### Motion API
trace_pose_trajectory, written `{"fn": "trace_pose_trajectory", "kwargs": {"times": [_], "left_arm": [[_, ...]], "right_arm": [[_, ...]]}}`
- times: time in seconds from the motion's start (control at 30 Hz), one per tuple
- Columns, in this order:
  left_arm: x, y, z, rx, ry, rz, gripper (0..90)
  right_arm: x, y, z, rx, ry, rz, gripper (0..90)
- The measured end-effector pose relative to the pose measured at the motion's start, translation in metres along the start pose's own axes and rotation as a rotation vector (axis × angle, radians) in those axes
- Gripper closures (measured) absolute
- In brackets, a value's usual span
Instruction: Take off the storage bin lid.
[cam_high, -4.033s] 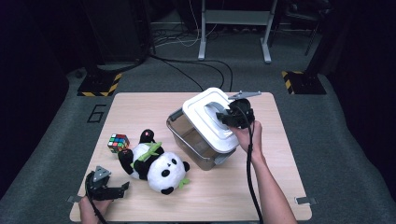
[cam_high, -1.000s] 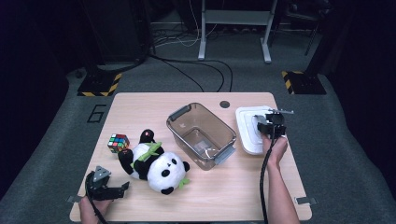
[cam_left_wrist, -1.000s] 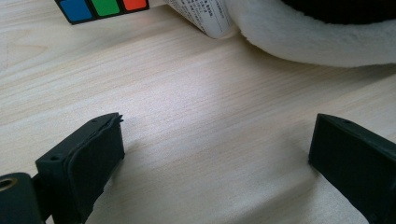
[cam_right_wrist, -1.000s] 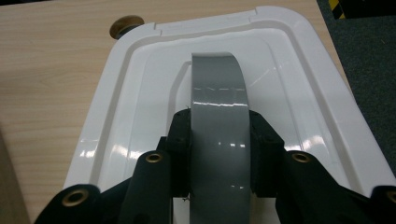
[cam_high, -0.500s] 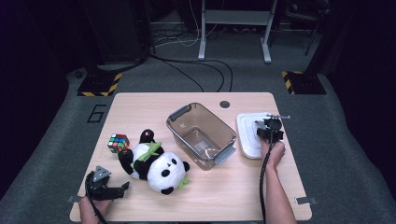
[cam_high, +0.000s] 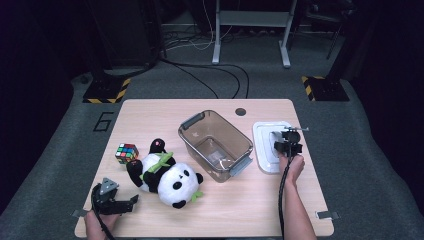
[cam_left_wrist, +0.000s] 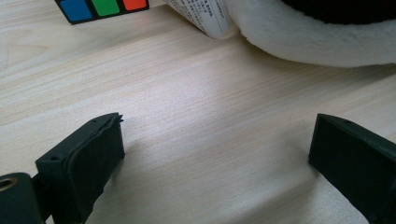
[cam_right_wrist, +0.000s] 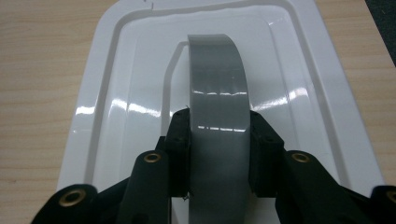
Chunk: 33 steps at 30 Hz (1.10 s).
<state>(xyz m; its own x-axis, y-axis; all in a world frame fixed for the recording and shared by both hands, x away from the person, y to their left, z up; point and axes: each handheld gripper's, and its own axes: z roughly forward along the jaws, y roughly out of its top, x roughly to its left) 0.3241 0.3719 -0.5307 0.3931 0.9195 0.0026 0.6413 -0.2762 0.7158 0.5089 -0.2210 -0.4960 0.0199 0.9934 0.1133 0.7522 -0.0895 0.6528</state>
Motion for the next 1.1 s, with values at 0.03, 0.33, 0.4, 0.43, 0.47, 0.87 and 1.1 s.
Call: {"fn": "trace_pose_trajectory", "kwargs": {"times": [0.03, 0.33, 0.4, 0.43, 0.47, 0.87, 1.1], "left_arm": [[0.0, 0.0, 0.0, 0.0, 0.0, 0.0, 3.1], [0.0, 0.0, 0.0, -0.002, -0.001, -0.002, 3.1], [0.0, 0.0, 0.0, 0.0, 0.0, -0.001, 3.1], [0.0, 0.0, 0.0, 0.0, 0.0, 0.0, 3.1], [0.0, 0.0, 0.0, 0.0, 0.0, 0.0, 3.0], [0.0, 0.0, 0.0, -0.001, 0.0, -0.001, 3.1], [0.0, 0.0, 0.0, 0.0, -0.001, 0.0, 3.1]], "right_arm": [[0.0, 0.0, 0.0, 0.003, 0.001, -0.003, 65.5], [-0.001, 0.002, -0.013, -0.006, 0.039, -0.039, 34.9], [-0.001, 0.001, -0.02, -0.007, 0.053, -0.074, 25.7], [-0.001, 0.001, -0.022, -0.005, 0.06, -0.074, 22.7], [-0.001, 0.0, -0.025, -0.002, 0.067, -0.08, 19.7], [0.014, -0.016, -0.053, -0.005, 0.153, -0.2, 4.6], [0.023, -0.03, -0.06, -0.002, 0.188, -0.244, 0.0]]}}
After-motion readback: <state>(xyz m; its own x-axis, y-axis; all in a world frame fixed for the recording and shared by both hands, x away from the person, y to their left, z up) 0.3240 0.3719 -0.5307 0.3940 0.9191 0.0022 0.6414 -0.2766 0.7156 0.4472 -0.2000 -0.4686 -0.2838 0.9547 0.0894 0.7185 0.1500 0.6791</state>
